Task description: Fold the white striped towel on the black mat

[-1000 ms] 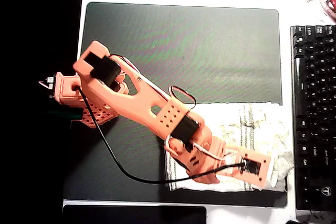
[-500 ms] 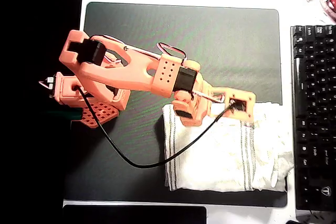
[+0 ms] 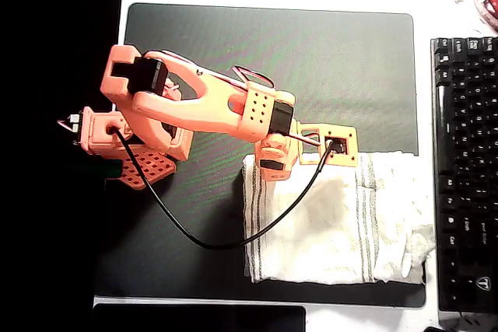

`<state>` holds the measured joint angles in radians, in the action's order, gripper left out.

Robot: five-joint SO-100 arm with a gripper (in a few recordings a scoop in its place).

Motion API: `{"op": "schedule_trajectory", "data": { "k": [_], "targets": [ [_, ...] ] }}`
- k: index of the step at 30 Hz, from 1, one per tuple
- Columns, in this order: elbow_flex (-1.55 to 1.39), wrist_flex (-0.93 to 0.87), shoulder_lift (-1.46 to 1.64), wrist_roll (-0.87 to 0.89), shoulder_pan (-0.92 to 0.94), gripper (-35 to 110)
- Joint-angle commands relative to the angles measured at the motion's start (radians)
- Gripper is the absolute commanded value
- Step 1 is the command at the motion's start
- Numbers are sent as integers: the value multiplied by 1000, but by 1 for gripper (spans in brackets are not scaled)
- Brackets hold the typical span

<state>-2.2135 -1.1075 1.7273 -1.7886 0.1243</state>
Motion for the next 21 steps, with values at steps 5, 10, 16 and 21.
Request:
{"op": "schedule_trajectory", "data": {
  "k": [5,10,16,21],
  "targets": [
    [-15,-3,17,-12,-31,0],
    [-11,-18,57,37,-84,0],
    [-6,-46,109,58,-107,1],
    [32,-98,166,63,-81,7]
  ]
}}
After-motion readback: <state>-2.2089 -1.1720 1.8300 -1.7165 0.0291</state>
